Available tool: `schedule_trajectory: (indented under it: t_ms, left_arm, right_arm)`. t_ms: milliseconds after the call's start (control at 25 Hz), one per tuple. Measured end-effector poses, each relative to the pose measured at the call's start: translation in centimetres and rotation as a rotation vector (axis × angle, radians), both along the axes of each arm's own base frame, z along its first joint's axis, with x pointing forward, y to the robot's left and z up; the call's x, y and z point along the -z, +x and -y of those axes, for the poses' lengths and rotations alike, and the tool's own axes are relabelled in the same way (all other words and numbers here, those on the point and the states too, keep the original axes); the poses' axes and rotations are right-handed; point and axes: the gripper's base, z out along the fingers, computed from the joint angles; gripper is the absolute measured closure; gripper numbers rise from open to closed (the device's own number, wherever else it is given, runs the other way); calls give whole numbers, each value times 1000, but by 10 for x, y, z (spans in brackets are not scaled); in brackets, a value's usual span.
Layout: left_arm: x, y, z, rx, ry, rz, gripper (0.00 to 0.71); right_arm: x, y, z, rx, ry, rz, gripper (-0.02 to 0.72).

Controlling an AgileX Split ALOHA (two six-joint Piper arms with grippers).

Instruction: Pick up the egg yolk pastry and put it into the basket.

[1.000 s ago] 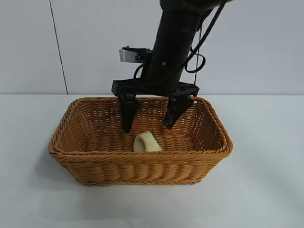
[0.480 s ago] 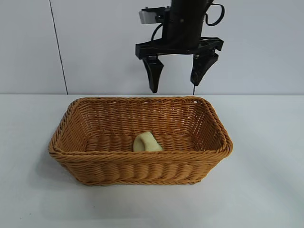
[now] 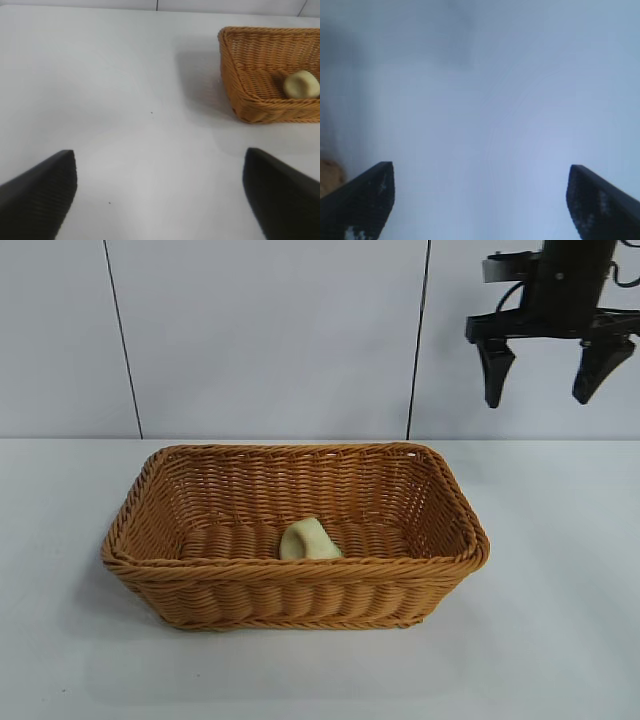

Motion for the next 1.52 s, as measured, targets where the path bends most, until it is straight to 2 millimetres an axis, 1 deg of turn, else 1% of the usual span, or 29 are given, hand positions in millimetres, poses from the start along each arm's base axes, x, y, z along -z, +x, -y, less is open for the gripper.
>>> schedule_trajectory:
  t_ms: [40, 120, 280, 360, 440, 560, 680, 800, 1040, 1200, 1320, 1520]
  left_arm:
    - [0, 0, 0, 0, 0, 0, 16]
    - [0, 0, 0, 0, 0, 0, 16]
    - [0, 0, 0, 0, 0, 0, 16]
    - [0, 0, 0, 0, 0, 0, 16]
    - [0, 0, 0, 0, 0, 0, 16]
    - [0, 0, 0, 0, 0, 0, 16]
    - [0, 0, 0, 0, 0, 0, 16]
    - [0, 0, 0, 0, 0, 0, 16]
    - [0, 0, 0, 0, 0, 0, 17]
    - [0, 0, 0, 0, 0, 0, 17]
    - [0, 0, 0, 0, 0, 0, 17]
    - [0, 0, 0, 0, 0, 0, 17]
  right_arm:
    - [0, 0, 8, 18, 5, 0, 62]
    - [0, 0, 15, 21, 9, -2, 62]
    - [0, 0, 13, 1, 21, -5, 62]
    - [0, -4, 12, -9, 20, -13, 62]
    - [-1, -12, 13, -18, 17, -32, 62]
    - [-4, -31, 13, -39, 11, -65, 62]
    - [-10, -59, 13, -58, 21, -105, 62]
    - [-17, -94, 12, -81, 33, -142, 62]
    - [-33, -179, 13, -98, 43, -174, 62]
    - [-44, -231, 15, -99, 42, -139, 62]
    - [-48, -264, 16, -102, 41, -100, 62]
    - [-42, -312, 17, -105, 38, 20, 62]
